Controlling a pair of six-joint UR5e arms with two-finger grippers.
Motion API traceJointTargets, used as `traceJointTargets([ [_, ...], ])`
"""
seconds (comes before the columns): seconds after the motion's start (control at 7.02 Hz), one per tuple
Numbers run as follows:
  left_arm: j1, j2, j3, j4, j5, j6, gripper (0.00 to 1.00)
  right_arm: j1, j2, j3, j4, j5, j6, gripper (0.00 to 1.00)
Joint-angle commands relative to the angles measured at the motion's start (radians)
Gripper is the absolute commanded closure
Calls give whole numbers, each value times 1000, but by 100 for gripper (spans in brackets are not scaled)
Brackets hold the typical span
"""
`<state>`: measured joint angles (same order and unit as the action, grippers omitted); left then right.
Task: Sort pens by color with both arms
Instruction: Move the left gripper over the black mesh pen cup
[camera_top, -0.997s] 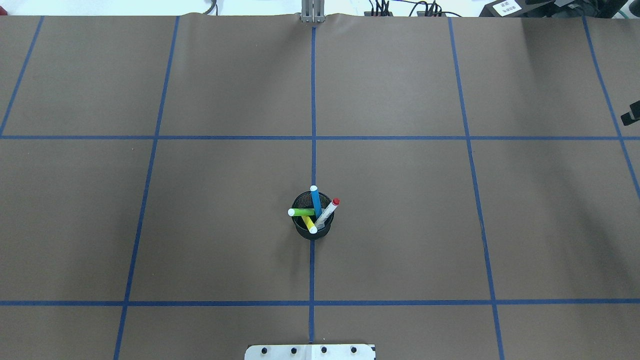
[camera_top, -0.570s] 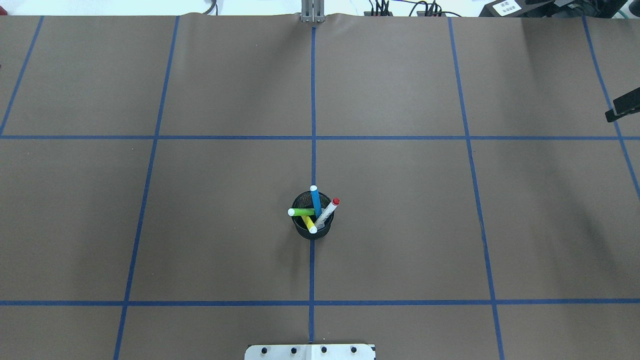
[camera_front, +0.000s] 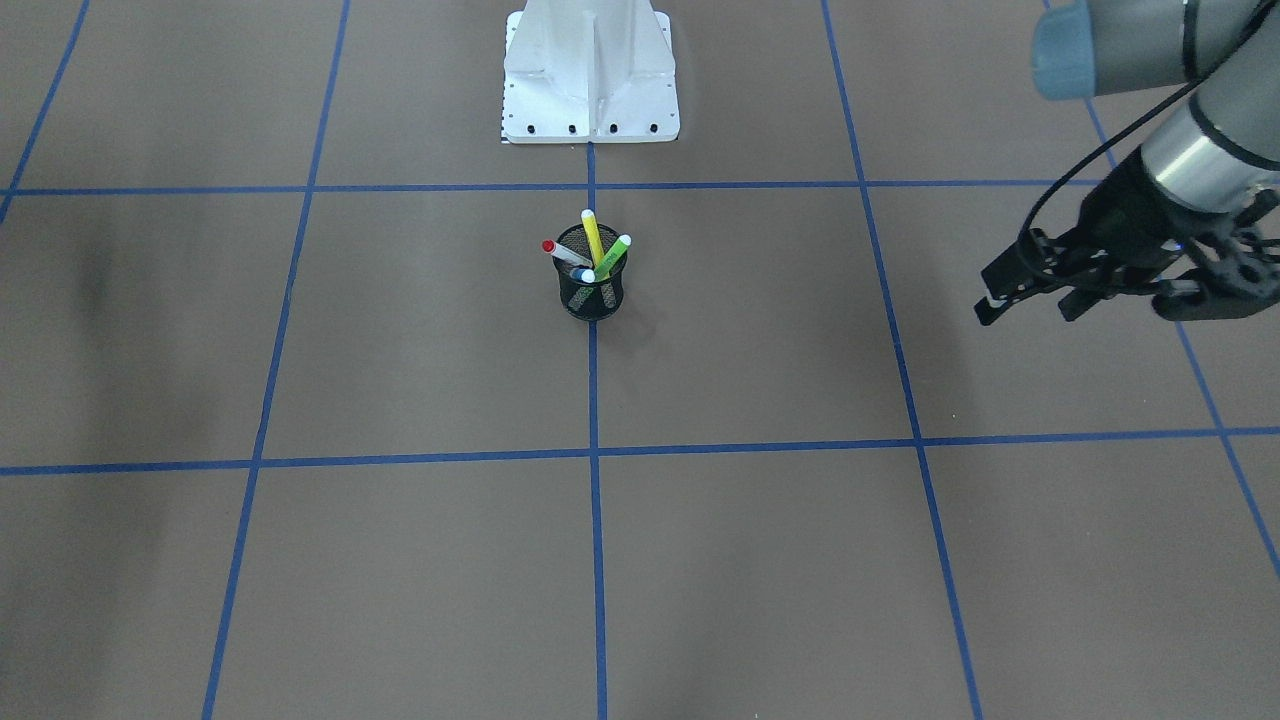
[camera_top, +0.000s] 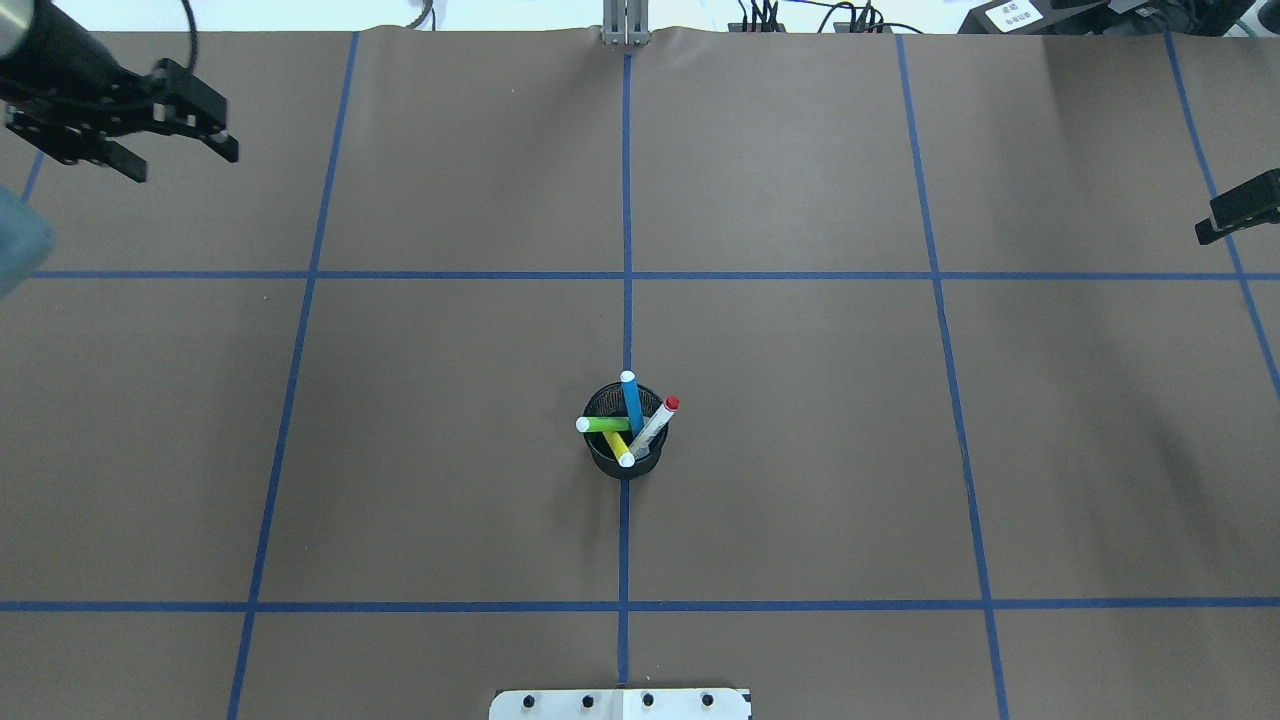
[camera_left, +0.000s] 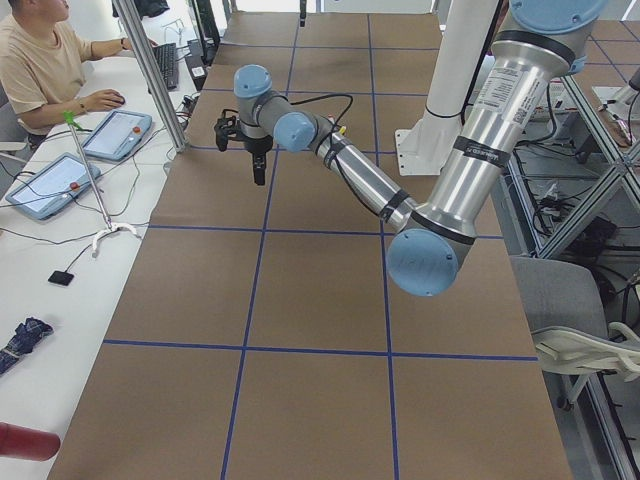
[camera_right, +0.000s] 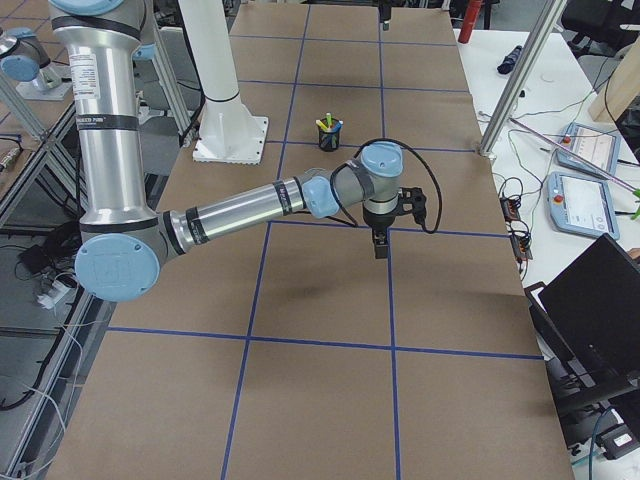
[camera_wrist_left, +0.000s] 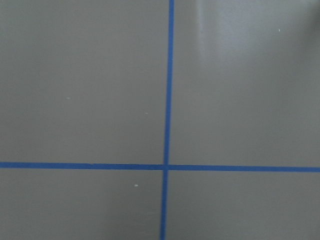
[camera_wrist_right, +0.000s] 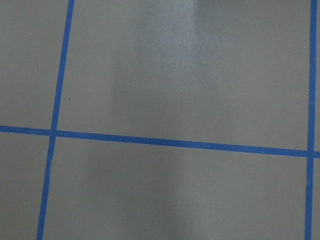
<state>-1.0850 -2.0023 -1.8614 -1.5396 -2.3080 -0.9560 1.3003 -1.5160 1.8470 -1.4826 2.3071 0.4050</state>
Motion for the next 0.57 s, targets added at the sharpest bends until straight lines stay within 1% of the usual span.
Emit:
traceJointTargets([
  [0.0,156,-105,16,7,64,-218,0,-3,-1,-3,18,0,1,0],
  [0.28,270,-202,77,7,87,-248,0,-3,-3,-3,19,0,1,0],
  [0.43,354,-225,91,6,152,-250,0,-4,-4,-3,19,0,1,0],
])
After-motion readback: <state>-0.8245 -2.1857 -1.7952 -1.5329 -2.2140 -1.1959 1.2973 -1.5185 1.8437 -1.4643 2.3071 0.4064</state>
